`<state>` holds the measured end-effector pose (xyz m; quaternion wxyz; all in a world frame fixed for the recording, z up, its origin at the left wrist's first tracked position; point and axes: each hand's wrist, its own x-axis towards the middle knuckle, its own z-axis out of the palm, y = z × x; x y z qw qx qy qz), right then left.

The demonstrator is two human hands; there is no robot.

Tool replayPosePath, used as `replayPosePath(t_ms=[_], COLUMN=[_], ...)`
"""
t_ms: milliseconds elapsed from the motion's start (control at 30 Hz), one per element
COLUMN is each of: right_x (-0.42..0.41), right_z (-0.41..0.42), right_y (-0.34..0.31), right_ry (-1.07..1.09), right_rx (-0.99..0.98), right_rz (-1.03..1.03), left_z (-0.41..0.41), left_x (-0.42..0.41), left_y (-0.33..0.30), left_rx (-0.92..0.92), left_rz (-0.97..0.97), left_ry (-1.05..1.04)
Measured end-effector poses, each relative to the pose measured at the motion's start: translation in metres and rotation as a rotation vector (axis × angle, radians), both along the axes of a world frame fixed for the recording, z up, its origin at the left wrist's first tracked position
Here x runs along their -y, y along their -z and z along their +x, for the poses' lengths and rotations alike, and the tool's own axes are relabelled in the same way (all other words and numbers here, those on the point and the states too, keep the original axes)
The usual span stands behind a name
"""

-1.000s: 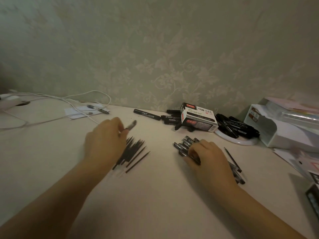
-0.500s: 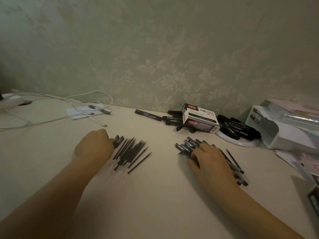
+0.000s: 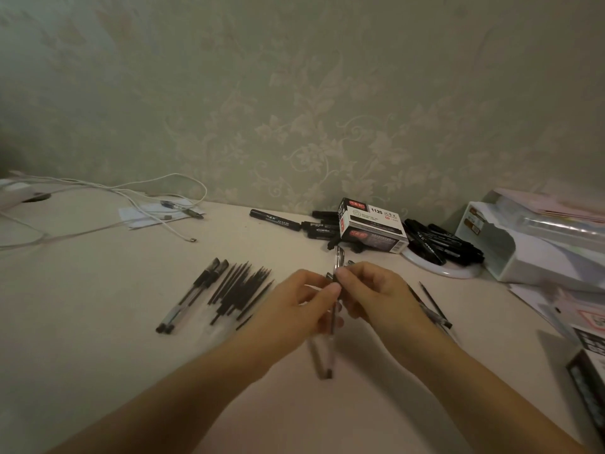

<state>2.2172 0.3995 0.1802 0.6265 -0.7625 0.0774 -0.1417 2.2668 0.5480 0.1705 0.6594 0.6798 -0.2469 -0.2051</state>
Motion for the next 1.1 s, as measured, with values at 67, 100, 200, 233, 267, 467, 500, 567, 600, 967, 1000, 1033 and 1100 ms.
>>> replayPosePath(t_ms=[67, 100, 200, 233, 267, 467, 500, 567, 600, 967, 1000, 1033, 1100], right_x=[-0.002, -0.002, -0.001, -0.002, -0.003, 0.002, 0.003, 0.003, 0.003, 0.006, 0.007, 0.009, 0.009], right_z=[0.000, 0.000, 0.000, -0.001, -0.001, -0.001, -0.001, -0.002, -0.002, -0.005, -0.007, -0.009, -0.011], right_y=[0.004, 0.006, 0.010, 0.012, 0.014, 0.022, 0.023, 0.025, 0.026, 0.034, 0.035, 0.035, 0.035], right_ry=[-0.081, -0.116, -0.170, -0.162, -0.149, -0.148, -0.154, -0.144, -0.130, 0.062, 0.106, 0.135, 0.144], right_rx=[-0.023, -0.040, -0.072, -0.070, -0.059, 0.027, 0.034, 0.056, 0.069, 0.171, 0.181, 0.186, 0.190], right_rz=[0.103, 0.136, 0.133, 0.088, 0.039, -0.010, -0.019, -0.018, -0.019, -0.132, -0.287, -0.472, -0.764], left_z=[0.002, 0.004, 0.008, 0.010, 0.011, 0.016, 0.017, 0.018, 0.018, 0.019, 0.019, 0.020, 0.020], left_x=[-0.003, -0.005, -0.011, -0.012, -0.012, -0.009, -0.009, -0.008, -0.008, -0.009, -0.010, -0.011, -0.013], left_y=[0.000, 0.001, 0.002, 0.003, 0.003, 0.010, 0.011, 0.011, 0.011, 0.008, 0.008, 0.007, 0.007], left_rx=[0.103, 0.244, 0.655, 0.725, 0.766, 0.860, 0.873, 0.927, 0.961, 0.922, 0.884, 0.842, 0.786], left_rz=[0.048, 0.121, 0.316, 0.353, 0.385, 0.456, 0.470, 0.517, 0.541, 0.623, 0.616, 0.601, 0.561], left_ry=[0.005, -0.018, -0.034, -0.028, -0.025, 0.015, 0.023, 0.003, -0.019, -0.158, -0.173, -0.194, -0.225])
